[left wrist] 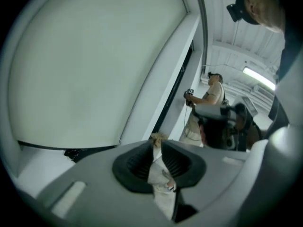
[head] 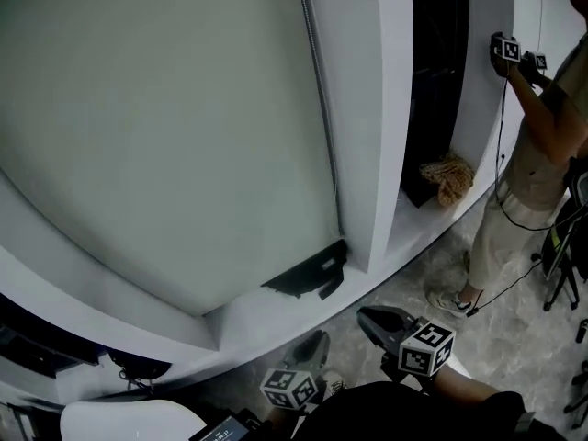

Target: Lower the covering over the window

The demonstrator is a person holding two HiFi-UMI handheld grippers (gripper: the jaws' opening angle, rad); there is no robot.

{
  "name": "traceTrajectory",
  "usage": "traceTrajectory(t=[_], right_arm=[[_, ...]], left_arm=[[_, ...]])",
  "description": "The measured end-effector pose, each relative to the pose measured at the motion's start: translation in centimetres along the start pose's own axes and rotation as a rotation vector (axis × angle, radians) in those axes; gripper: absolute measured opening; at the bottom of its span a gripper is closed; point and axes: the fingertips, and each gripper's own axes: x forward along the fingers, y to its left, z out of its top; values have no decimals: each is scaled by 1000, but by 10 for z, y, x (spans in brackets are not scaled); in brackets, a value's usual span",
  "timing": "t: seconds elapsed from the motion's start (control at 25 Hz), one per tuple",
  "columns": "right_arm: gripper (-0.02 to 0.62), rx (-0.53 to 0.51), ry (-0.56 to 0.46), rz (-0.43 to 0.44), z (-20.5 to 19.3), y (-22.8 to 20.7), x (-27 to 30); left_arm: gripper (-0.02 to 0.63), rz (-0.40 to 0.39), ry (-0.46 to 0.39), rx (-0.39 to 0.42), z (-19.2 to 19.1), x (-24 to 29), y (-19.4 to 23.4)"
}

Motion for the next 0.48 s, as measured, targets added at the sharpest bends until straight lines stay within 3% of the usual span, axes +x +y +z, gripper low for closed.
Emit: traceTrajectory(t=[0.2, 0.36, 0.48], right_arm=[[14, -40, 64, 144, -32, 24, -52], [12, -40, 118, 191, -60, 36, -104], [9, -31, 185, 229, -88, 47, -131]], left_arm=[[52, 67, -111, -20, 5, -17, -68], [49, 107, -133, -19, -19, -36, -124], [46, 181, -139, -35, -36, -60, -145]])
